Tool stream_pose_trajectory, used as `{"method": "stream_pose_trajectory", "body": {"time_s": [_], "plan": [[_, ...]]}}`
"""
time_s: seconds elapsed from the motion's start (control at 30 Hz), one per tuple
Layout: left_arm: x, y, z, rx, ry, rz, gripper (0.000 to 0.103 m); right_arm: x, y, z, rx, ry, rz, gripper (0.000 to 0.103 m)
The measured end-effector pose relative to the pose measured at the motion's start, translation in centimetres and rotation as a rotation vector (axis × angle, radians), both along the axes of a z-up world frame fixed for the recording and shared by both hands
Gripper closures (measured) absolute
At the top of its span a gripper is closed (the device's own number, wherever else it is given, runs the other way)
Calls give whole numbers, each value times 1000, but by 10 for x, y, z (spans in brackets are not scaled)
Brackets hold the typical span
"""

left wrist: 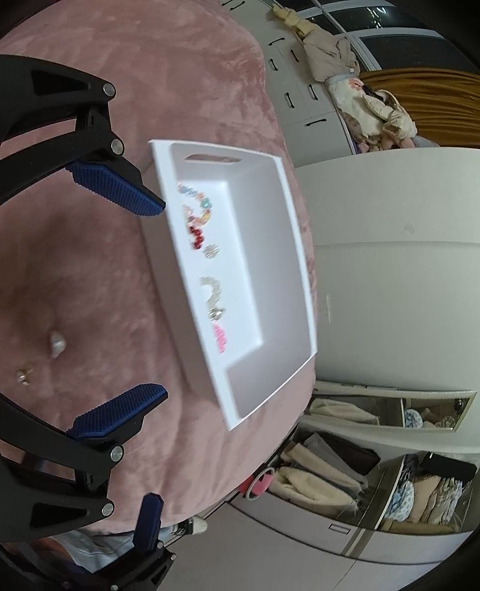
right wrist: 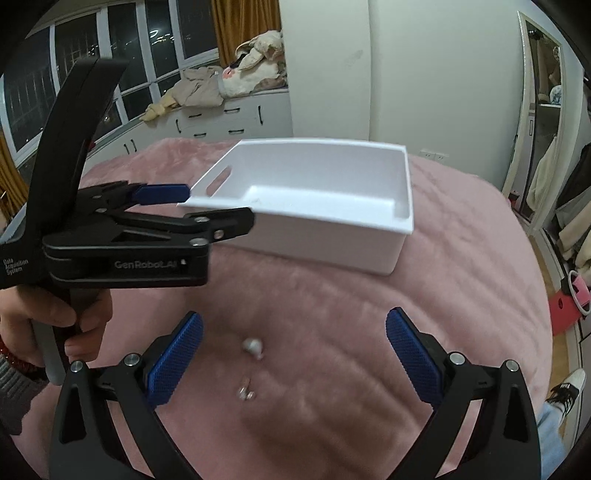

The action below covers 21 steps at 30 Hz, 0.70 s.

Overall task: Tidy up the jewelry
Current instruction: 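Withdraw both tools from the bin toward the remaining silver earrings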

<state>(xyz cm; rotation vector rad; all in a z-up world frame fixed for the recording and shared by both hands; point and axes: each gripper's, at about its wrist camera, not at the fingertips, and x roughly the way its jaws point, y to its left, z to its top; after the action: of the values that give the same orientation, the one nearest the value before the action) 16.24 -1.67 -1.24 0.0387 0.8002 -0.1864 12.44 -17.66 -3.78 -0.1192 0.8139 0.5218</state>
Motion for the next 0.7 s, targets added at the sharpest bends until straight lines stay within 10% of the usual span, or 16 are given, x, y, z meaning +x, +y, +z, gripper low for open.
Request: {"method": "stream_pose_trajectory", "body": {"time_s": [0.23, 0.4, 0.7], "plan": [[-19, -7, -30, 14, 40, -25, 10, -19, 3, -25, 58, 85, 40, 11], [-20, -10, -63, 15, 102, -38, 10, -20, 12, -60, 89, 219, 50, 39], [-16, -17, -97, -13, 158, -66, 12, -6, 21, -98, 104, 289, -15, 60]]}}
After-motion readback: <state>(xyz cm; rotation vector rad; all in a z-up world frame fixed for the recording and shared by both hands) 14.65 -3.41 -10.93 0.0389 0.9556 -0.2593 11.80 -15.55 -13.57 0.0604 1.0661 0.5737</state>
